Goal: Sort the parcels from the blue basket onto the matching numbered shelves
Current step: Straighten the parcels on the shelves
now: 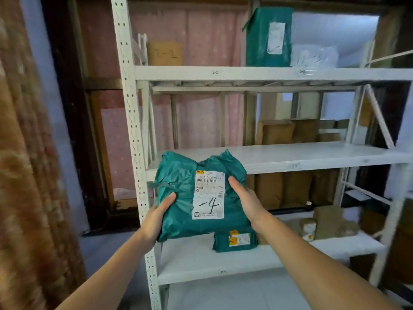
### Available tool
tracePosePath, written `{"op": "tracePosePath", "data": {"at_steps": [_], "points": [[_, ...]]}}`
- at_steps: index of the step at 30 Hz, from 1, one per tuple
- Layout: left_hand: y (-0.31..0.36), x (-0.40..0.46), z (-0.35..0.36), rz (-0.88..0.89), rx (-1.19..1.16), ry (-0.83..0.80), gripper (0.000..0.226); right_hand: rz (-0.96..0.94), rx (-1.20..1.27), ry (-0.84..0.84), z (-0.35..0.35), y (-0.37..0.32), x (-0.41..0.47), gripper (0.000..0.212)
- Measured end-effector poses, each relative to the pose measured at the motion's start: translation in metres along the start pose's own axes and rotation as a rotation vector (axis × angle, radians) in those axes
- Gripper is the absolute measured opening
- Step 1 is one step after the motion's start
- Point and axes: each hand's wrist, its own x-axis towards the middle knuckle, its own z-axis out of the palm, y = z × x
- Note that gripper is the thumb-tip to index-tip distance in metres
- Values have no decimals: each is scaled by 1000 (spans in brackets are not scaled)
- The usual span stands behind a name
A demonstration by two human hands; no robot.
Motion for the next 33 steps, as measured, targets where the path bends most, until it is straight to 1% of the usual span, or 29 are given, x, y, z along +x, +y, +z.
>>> {"op": "tracePosePath", "data": {"at_steps": [2,3,5,8,9,12,14,16,18,20,21,22,23,24,27,31,33], "points": [[-10,0,42,-14,12,-49,58,-3,1,55,-38,-9,-18,49],[-15,1,62,-25,15,-64,53,-2,7,79,-58,-13,-27,48],[-26,3,101,-38,20,-96,57,-6,11,129,-95,-23,-44,46],[-44,6,154,-48,-2,-150,75,-14,19,198,-145,-35,-65,45],[-49,7,170,-57,0,-159,74,-11,22,226,-160,-38,-71,45],[-62,9,218,-78,3,-206,59,-18,43,299,-204,-42,-85,51],[-68,12,249,-88,1,-231,50,-34,50,341,-230,-45,-95,62],[-74,17,278,-94,-1,-262,46,-40,48,387,-257,-46,-103,67],[-84,24,305,-104,-6,-286,53,-53,44,435,-284,-47,-109,70],[-97,32,329,-104,-4,-305,71,-55,36,470,-308,-50,-114,77],[-104,36,340,-111,0,-316,77,-50,31,490,-320,-51,-115,75],[-111,41,350,-119,1,-328,77,-47,35,507,-330,-52,-118,67],[-117,45,360,-131,3,-341,74,-53,48,525,-340,-53,-121,56],[-123,49,370,-144,6,-352,71,-62,61,545,-350,-51,-122,49],[-139,65,399,-170,16,-386,68,-75,36,629,-382,-46,-120,53],[-157,98,431,-189,43,-419,70,-25,55,700,-415,-46,-106,48],[-164,119,446,-182,58,-425,66,-20,44,718,-429,-49,-92,47]]}}
